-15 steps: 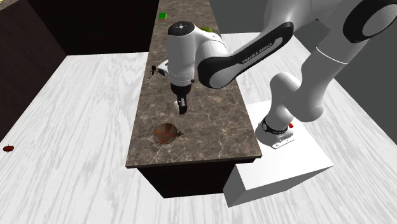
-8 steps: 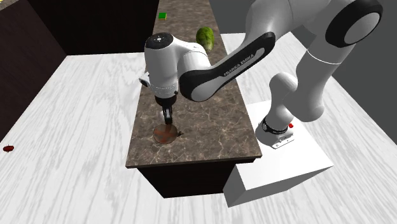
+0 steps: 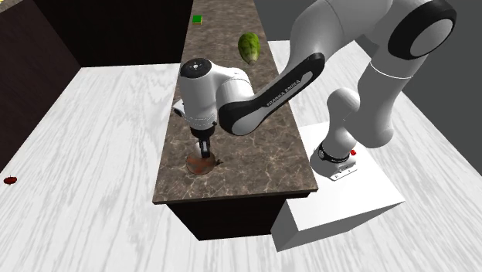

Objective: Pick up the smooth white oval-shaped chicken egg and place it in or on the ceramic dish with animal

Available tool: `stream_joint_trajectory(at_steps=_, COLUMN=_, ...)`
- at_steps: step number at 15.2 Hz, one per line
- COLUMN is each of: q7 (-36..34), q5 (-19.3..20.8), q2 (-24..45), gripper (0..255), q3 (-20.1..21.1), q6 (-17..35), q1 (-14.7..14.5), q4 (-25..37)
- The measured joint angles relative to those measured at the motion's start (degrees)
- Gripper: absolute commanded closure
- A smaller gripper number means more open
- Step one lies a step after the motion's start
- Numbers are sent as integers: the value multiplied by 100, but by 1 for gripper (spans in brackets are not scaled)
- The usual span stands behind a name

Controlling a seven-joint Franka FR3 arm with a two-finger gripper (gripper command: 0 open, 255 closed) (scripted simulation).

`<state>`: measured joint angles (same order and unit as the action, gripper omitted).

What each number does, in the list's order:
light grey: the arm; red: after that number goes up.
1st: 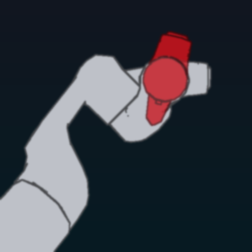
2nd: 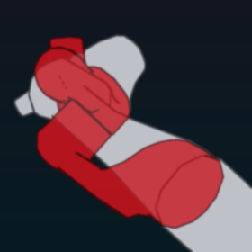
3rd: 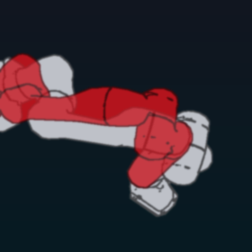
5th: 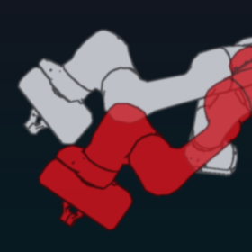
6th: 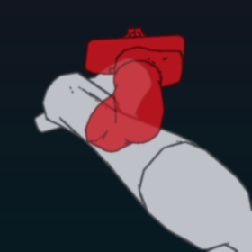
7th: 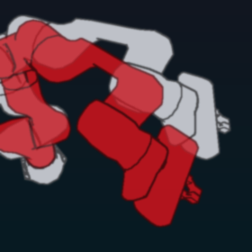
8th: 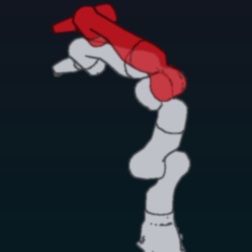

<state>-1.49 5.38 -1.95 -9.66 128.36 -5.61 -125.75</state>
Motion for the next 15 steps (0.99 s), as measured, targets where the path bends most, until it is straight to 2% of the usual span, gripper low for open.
stream_joint_trajectory(at_steps=4, q7=9, q5=-11, q2=145, gripper=255, q3=-13, q6=291, q1=11, q4=-148)
stream_joint_trajectory(at_steps=10, q7=3, q5=-11, q2=166, gripper=255, q3=-12, q6=353, q1=10, q4=-186)
stream_joint_trajectory(at_steps=11, q7=3, q5=-11, q2=166, gripper=0, q3=-12, q6=354, q1=10, q4=-186)
stream_joint_trajectory(at_steps=15, q7=2, q5=-11, q2=166, gripper=0, q3=-12, q6=355, q1=10, q4=-186)
